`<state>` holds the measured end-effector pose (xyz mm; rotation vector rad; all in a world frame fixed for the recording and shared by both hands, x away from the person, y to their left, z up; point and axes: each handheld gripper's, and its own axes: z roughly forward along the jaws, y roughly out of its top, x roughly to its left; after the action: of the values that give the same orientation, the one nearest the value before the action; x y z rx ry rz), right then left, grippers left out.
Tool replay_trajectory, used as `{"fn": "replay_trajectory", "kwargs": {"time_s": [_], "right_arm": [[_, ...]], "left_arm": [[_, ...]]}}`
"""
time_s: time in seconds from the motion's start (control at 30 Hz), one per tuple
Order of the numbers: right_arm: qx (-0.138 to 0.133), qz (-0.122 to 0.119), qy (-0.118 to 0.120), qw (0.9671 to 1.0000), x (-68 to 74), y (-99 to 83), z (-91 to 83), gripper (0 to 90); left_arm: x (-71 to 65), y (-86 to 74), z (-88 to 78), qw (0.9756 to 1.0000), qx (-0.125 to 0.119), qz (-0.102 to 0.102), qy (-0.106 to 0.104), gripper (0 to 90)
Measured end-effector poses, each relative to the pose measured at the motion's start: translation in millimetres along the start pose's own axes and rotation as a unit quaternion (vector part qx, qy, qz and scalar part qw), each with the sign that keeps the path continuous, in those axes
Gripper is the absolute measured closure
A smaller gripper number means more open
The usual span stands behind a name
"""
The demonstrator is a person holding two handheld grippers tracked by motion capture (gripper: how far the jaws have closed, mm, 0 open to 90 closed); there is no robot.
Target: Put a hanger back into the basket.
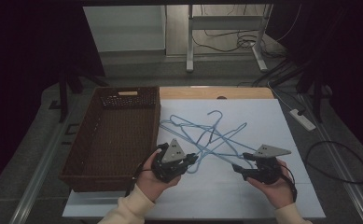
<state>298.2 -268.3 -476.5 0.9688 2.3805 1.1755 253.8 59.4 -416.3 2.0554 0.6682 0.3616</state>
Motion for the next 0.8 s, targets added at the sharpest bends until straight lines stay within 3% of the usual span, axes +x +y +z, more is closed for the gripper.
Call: {"fn": "replay_trajectory", "kwargs": {"time_s": [0.33, 0.8], "right_arm": [[-0.001, -0.005, 0.0, 1.0, 1.2, -0.7, 2.1, 33.5], [0.001, 0.002, -0.011, 0.9999, -2.2, -2.6, 1.7, 33.3]], "left_arm": [[19.9, 7.9, -36.9, 0.9994, -0.028, -0.012, 0.017, 86.3], [49.2, 9.7, -84.5, 0.9962, -0.059, -0.031, 0.057, 86.2]]}}
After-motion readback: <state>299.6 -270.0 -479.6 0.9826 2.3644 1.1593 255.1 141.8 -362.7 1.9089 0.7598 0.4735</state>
